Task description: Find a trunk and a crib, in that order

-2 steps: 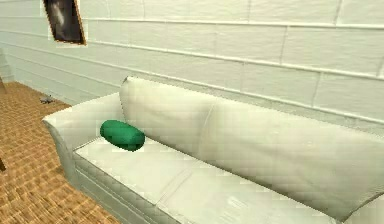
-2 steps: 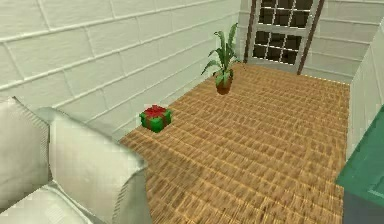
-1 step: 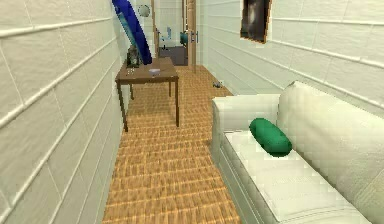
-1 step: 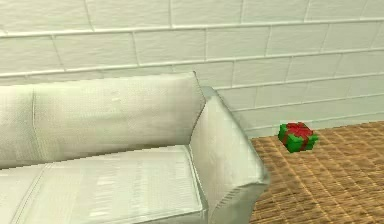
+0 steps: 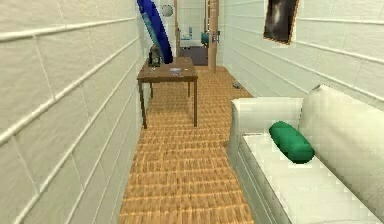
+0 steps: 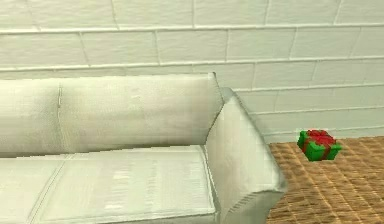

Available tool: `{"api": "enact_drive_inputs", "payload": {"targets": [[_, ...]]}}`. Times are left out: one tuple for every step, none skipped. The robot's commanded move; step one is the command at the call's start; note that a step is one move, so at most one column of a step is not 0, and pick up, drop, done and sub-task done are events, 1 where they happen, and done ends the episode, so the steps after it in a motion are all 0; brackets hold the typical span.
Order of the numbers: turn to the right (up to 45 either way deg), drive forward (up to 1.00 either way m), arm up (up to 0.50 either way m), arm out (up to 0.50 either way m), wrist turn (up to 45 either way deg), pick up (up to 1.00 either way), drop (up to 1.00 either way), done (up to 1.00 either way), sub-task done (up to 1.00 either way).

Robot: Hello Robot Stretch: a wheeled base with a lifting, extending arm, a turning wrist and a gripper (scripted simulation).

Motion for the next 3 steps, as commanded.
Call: {"api": "enact_drive_inputs", "payload": {"targets": [[0.0, 1.00, 0.00, 0.00, 0.0, 0.00, 0.00, 0.00, 0.00], [0.0, 1.00, 0.00, 0.00, 0.0, 0.00, 0.00, 0.00, 0.00], [33.0, 0.00, 0.00, 0.00, 0.0, 0.00, 0.00, 0.00, 0.00]]}}
